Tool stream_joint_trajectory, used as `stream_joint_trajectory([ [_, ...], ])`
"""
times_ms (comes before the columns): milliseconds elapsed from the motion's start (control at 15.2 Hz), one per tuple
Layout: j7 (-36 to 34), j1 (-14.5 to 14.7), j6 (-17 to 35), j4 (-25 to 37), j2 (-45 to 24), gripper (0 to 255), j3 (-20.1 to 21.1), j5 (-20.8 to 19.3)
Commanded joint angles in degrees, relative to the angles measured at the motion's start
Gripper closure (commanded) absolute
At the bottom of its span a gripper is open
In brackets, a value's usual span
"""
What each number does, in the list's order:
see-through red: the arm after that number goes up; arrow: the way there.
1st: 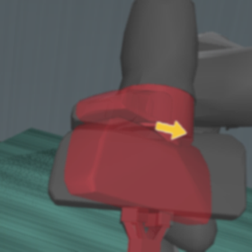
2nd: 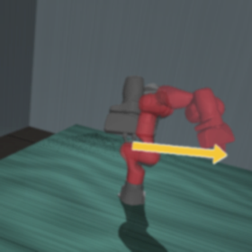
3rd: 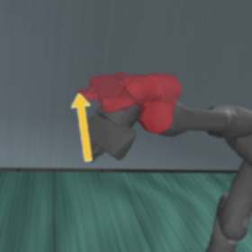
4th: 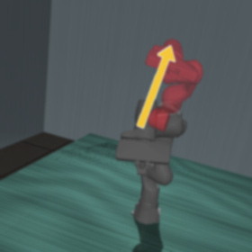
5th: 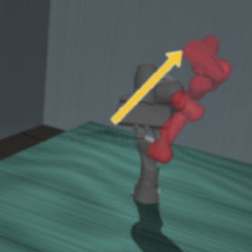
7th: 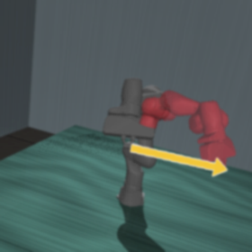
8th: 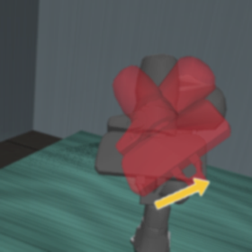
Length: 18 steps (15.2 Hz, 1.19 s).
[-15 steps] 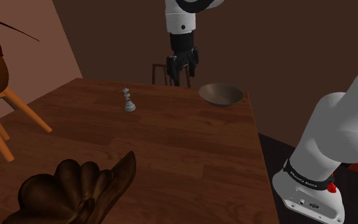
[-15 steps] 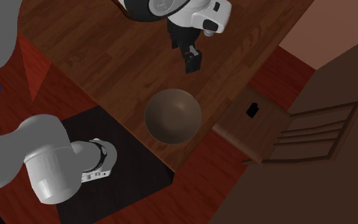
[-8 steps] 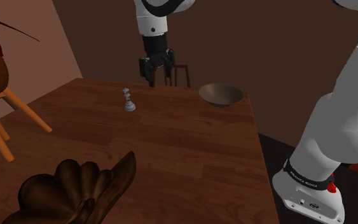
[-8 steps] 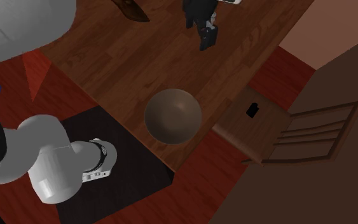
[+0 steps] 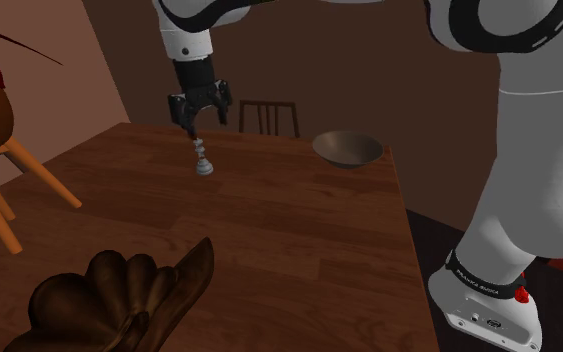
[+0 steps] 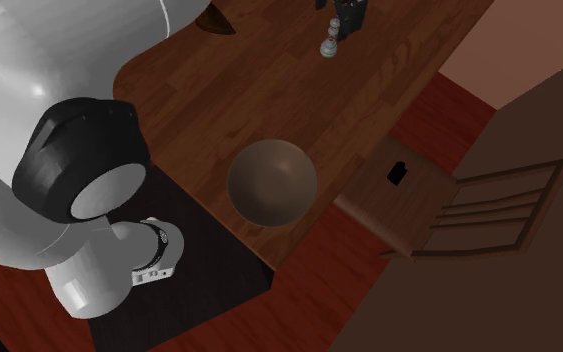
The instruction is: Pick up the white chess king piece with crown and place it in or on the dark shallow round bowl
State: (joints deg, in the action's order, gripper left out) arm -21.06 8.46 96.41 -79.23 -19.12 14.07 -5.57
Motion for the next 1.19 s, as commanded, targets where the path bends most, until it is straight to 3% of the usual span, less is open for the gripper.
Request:
stream_joint_trajectory([
  [0, -0.94, 1.55, -2.09, 8.07, -5.78, 0, 0.09, -1.39],
  [66, -1.16, 2.13, -2.95, 10.87, -7.66, 0, 0.04, -1.80],
  [594, -1.32, 1.52, 3.39, 3.61, -6.75, 0, -0.08, -1.65],
  [1056, -1.32, 1.53, 3.37, 3.65, -6.77, 0, -0.08, -1.66],
  [1122, -1.32, 1.53, 3.37, 3.65, -6.77, 255, -0.08, -1.66],
])
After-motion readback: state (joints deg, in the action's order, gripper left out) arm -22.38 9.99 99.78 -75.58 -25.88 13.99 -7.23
